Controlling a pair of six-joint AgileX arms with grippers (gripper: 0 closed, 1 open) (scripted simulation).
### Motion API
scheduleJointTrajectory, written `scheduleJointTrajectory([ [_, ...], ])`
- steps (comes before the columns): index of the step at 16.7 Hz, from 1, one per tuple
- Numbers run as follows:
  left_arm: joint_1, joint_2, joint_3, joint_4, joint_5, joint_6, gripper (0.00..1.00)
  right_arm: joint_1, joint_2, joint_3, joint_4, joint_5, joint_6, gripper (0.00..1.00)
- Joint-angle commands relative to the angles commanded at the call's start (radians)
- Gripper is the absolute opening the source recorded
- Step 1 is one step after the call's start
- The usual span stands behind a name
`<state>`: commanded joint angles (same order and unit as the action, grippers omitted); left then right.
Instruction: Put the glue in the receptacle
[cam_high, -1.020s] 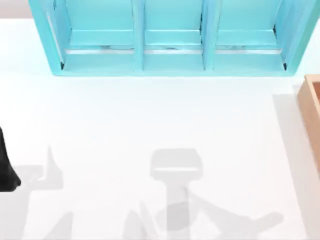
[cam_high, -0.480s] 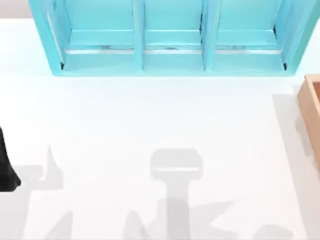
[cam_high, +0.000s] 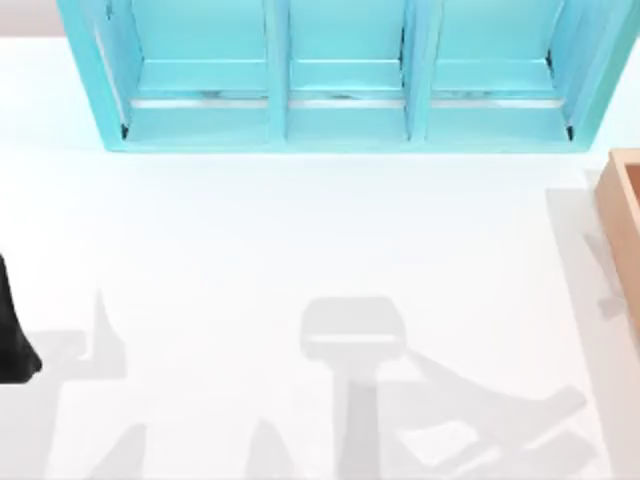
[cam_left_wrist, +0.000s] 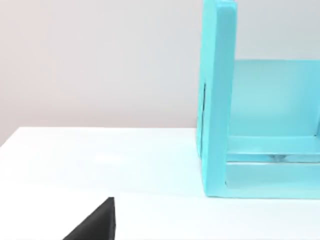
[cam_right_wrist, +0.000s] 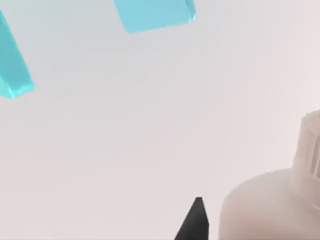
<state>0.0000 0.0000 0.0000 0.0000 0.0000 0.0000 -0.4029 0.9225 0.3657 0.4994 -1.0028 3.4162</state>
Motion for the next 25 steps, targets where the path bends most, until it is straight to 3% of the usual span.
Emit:
scheduleJointTrajectory([
  [7,0.0,0.0,0.0,0.0,0.0,0.0,1.0,-0.128,0.429,0.087,0.178,-0.292,1.063,0.0],
  [14,0.0,0.0,0.0,0.0,0.0,0.0,1.0,-0.266,0.817,0.161,0.368,-0.478,1.917,0.0],
  [19,0.0,0.0,0.0,0.0,0.0,0.0,1.0,-0.351,1.023,0.195,0.481,-0.535,2.302,0.0],
  [25,0.0,0.0,0.0,0.0,0.0,0.0,1.0,-0.396,1.118,0.21,0.539,-0.551,2.445,0.0],
])
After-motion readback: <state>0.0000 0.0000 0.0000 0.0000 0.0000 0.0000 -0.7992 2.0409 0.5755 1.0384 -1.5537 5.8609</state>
